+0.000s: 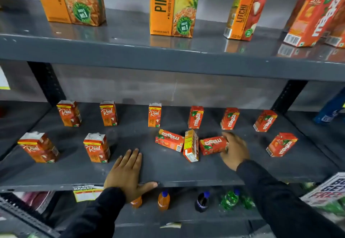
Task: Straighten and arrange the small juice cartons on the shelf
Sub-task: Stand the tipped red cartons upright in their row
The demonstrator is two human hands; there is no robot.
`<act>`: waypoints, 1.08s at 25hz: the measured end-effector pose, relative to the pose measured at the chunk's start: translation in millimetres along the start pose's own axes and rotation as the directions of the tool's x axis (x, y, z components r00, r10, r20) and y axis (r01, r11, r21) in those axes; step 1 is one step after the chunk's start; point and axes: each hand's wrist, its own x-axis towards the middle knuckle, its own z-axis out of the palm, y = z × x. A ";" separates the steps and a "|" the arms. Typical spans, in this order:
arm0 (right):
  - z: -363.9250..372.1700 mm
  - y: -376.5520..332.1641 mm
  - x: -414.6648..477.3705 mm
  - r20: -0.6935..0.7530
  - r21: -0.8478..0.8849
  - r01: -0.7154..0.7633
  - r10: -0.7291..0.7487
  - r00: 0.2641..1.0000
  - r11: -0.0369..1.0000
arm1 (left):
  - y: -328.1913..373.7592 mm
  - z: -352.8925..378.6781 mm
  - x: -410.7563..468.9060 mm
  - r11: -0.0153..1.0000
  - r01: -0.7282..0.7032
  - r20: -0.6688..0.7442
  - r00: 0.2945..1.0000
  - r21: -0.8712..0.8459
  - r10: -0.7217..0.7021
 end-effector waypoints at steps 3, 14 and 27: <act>-7.3 4.7 20.2 0.286 -0.117 0.131 -0.093 0.954 0.984 | 0.4 0.6 -0.8 1.000 -0.010 -0.044 0.999 0.017 0.011; -14.0 7.7 27.0 0.562 -0.249 0.134 0.031 0.827 0.959 | 1.8 1.6 -1.7 0.998 0.025 -0.042 0.999 0.054 -0.023; -25.2 10.4 -48.5 0.575 0.783 -0.563 0.035 0.817 0.265 | 8.1 -8.7 -3.9 0.993 0.060 -0.009 0.998 0.102 -0.059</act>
